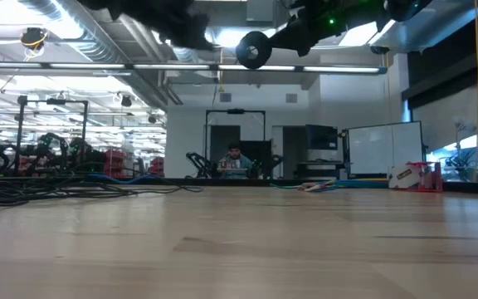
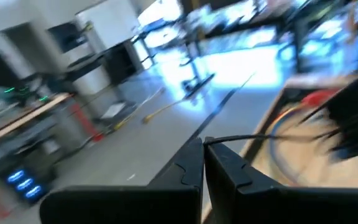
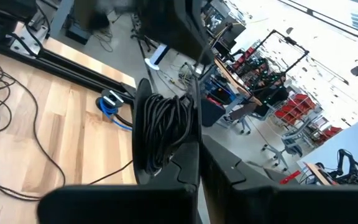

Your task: Coiling cords

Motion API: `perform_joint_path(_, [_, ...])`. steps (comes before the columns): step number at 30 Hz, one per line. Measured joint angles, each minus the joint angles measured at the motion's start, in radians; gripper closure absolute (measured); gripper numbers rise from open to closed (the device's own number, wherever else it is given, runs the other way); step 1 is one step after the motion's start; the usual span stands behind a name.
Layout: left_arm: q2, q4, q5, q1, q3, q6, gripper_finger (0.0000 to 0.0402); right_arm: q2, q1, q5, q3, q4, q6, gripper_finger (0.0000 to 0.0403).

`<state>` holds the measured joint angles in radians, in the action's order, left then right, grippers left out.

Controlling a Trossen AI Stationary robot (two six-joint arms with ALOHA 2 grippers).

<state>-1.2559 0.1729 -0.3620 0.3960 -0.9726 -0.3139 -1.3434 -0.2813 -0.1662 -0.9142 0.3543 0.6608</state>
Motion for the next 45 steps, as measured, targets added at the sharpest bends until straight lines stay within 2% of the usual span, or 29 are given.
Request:
perform_joint_path(5, [0.007, 0.037, 0.074, -0.063, 0.000, 0.024, 0.0400, -0.008, 0.000, -0.035, 0.000, 0.008, 0.002, 0.0393])
perform_joint_path(9, [-0.001, 0.076, 0.087, -0.123, 0.000, 0.027, 0.0400, -0.035, -0.001, -0.078, 0.000, 0.045, 0.023, 0.0393])
perform_joint_path(16, [-0.054, 0.137, 0.088, -0.205, 0.000, 0.046, 0.0400, -0.048, 0.000, -0.085, 0.000, 0.107, 0.011, 0.0393])
perform_joint_path(29, [-0.307, 0.523, 0.082, -0.218, -0.001, 0.019, 0.0400, -0.049, -0.001, -0.079, 0.000, 0.110, -0.004, 0.0393])
perform_joint_path(37, [-0.413, 0.537, 0.077, -0.214, -0.033, -0.044, 0.0399, -0.051, -0.002, -0.085, 0.003, 0.102, -0.029, 0.0393])
perform_joint_path(45, [-0.414, 0.520, 0.073, -0.221, -0.040, -0.088, 0.0397, -0.051, -0.001, -0.081, 0.000, 0.140, -0.051, 0.0393])
